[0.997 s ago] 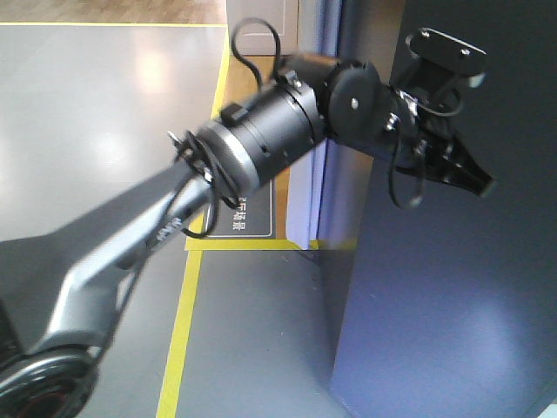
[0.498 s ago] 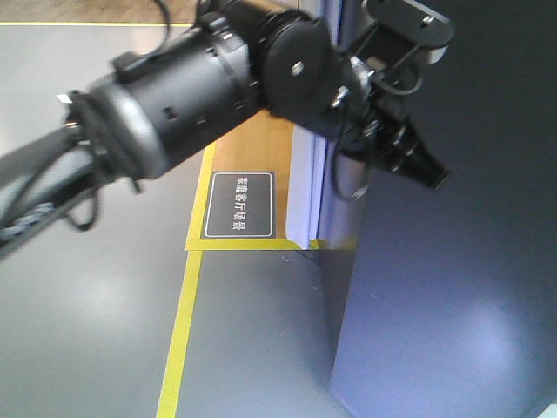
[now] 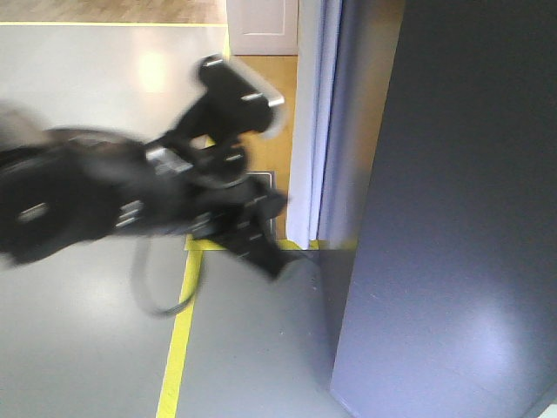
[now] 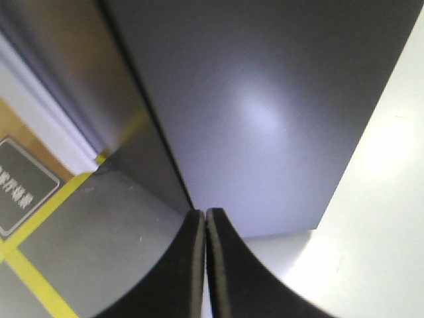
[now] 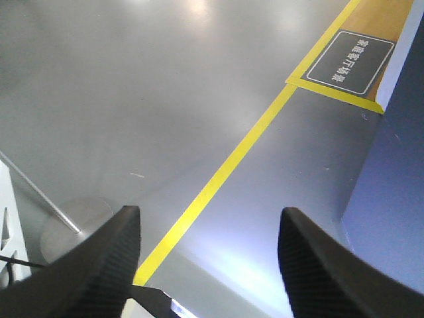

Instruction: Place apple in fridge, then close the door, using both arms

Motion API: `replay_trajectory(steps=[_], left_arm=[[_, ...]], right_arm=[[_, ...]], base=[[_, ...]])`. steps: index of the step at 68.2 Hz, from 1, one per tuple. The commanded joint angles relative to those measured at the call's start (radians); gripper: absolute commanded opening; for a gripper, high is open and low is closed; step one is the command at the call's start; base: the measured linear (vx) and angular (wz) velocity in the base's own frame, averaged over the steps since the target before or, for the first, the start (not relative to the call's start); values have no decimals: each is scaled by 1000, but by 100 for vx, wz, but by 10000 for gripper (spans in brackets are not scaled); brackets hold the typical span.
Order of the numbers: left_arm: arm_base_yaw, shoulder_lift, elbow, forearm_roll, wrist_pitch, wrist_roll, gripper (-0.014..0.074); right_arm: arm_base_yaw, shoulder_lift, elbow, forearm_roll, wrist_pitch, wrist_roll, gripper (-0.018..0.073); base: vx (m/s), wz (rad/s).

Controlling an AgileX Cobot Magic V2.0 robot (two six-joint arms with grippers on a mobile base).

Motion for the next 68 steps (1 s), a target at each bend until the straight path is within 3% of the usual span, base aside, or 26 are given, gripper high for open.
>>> replay_trajectory(steps=[1,18,28,35,53,68], left_arm=[[25,-133,84,0,-95,-41,-6],[43,-356,297,0,-99,-53,-6],[42,-418,343,0,-96,-53,-6],[42,-424,343,0,-84,-53,-6],[42,-421,343,0,-82,-53,-6],[42,-421,343,0,-82,-53,-6]], right_arm=[[0,19,-18,-9,-6,-10,433],[0,19,-18,-145,-32,1,384],[0,63,-18,-229,-107,72,317],[0,132,-18,-289,-131,120,241],[0,312,-18,-381,-225,126,-13],[0,423,-18,-517,-391,200,-9]], base=[[0,0],[0,0],[0,0],[0,0],[0,0],[0,0]])
